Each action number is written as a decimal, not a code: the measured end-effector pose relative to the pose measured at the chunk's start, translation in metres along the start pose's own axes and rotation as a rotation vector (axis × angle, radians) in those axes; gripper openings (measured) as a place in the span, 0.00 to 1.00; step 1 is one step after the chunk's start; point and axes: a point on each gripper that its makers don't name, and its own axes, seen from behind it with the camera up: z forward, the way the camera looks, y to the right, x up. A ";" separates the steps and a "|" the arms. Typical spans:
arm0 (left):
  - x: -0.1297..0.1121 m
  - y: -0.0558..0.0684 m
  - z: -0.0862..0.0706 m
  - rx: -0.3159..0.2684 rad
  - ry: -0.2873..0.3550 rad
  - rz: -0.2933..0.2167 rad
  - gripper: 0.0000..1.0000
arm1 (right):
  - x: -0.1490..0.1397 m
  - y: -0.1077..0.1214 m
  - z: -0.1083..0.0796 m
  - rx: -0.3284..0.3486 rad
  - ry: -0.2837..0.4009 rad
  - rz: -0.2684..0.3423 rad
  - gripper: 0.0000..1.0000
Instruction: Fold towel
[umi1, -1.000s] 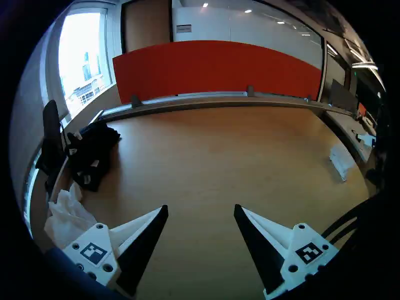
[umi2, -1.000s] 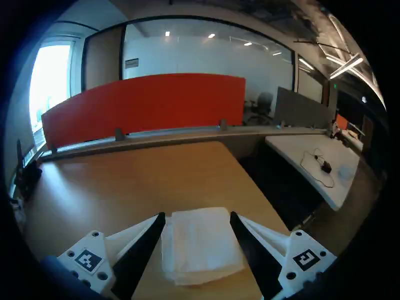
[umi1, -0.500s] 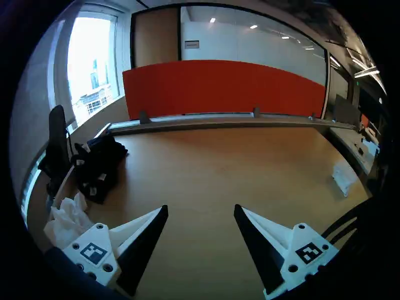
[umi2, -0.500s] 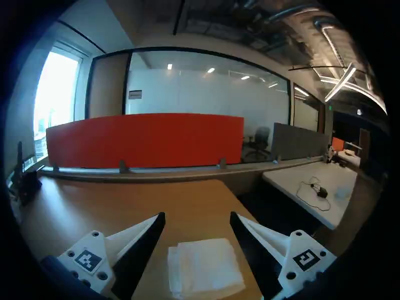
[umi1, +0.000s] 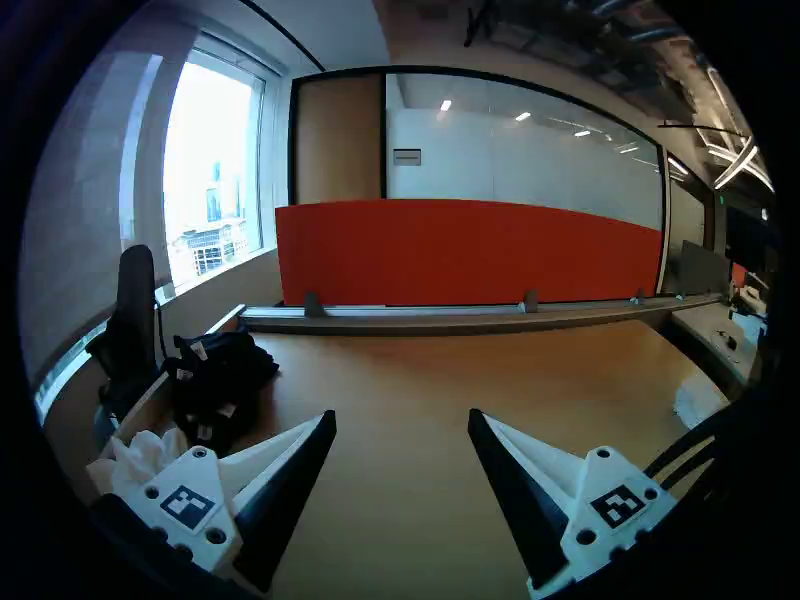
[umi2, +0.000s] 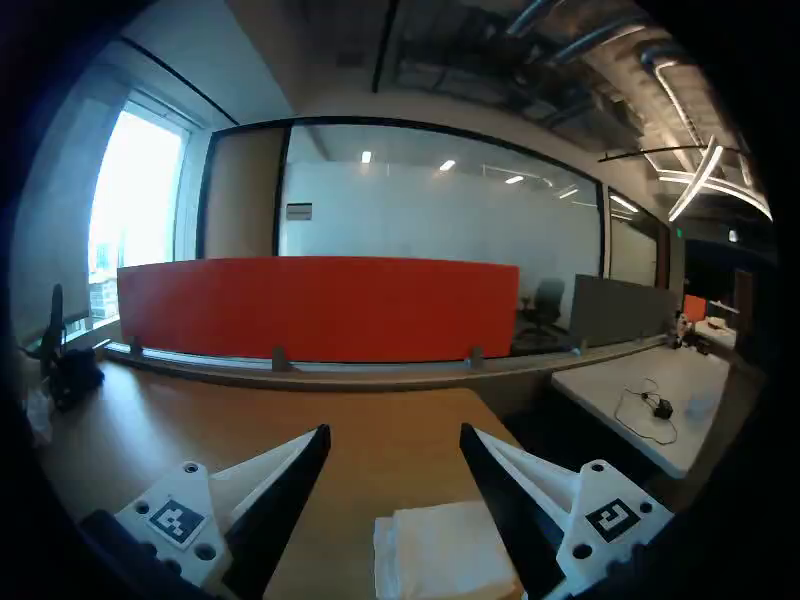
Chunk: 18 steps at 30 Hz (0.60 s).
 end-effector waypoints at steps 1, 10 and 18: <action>0.003 -0.001 0.000 0.001 0.008 0.000 0.98 | 0.002 -0.004 0.000 0.007 0.003 -0.004 1.00; 0.014 -0.006 0.003 0.001 0.044 0.005 0.98 | 0.028 -0.043 -0.003 0.063 0.040 -0.005 1.00; 0.025 -0.005 0.003 -0.007 0.080 0.017 0.98 | 0.052 -0.082 -0.008 0.121 0.070 -0.004 1.00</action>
